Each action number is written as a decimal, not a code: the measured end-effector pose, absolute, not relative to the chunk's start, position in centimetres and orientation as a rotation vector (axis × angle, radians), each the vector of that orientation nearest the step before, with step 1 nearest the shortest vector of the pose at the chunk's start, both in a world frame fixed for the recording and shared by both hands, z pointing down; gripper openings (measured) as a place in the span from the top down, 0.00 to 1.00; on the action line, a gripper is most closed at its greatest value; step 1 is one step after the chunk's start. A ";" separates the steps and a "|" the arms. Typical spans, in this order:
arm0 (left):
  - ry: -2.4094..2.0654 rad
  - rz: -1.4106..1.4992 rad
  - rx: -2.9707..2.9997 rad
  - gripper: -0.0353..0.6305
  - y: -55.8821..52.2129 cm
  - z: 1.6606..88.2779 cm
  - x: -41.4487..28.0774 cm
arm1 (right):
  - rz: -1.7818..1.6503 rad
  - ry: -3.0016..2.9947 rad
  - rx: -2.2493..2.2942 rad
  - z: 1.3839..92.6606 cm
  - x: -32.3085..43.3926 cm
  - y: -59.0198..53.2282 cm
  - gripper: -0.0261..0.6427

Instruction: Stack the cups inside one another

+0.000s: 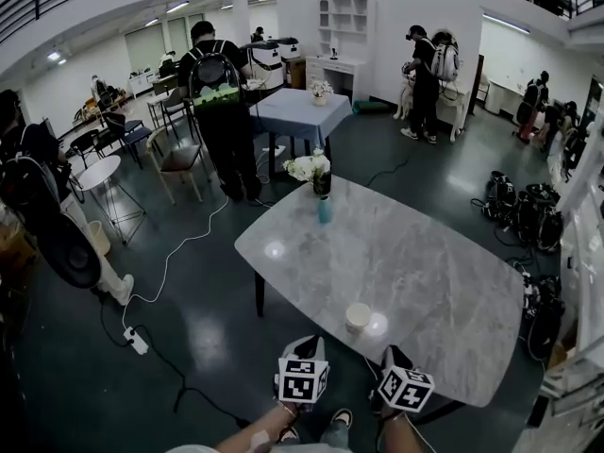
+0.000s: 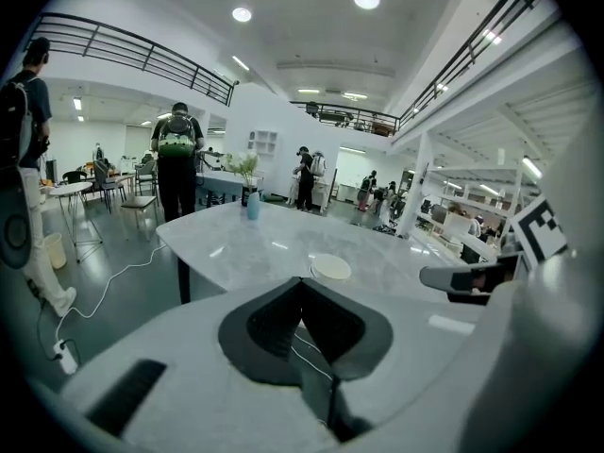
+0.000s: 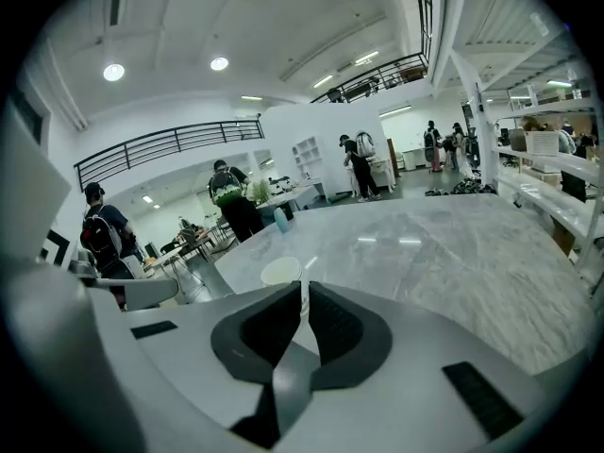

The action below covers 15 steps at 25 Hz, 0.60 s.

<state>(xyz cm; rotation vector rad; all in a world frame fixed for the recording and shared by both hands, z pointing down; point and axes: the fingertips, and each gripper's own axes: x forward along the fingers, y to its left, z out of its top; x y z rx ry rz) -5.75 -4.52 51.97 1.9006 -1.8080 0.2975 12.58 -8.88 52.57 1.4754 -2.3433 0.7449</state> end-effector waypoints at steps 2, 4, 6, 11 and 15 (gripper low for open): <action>-1.789 0.290 1.901 0.95 -3.9 52.4 -5.9 | 0.732 -2.343 1.488 52.5 12.3 -7.7 0.92; -1.767 0.282 1.904 0.95 -3.7 52.7 -5.7 | 0.716 -2.338 1.493 52.4 12.2 -7.1 0.92; -1.753 0.275 1.916 0.95 -3.8 52.6 -5.4 | 0.701 -2.330 1.498 52.2 12.3 -7.0 0.92; -1.759 0.266 1.946 0.95 -4.8 51.6 -5.2 | 0.656 -2.354 1.500 50.9 12.2 -7.9 0.93; -1.765 0.257 1.944 0.95 -5.3 51.6 -5.2 | 0.622 -2.360 1.490 50.4 12.0 -8.3 0.93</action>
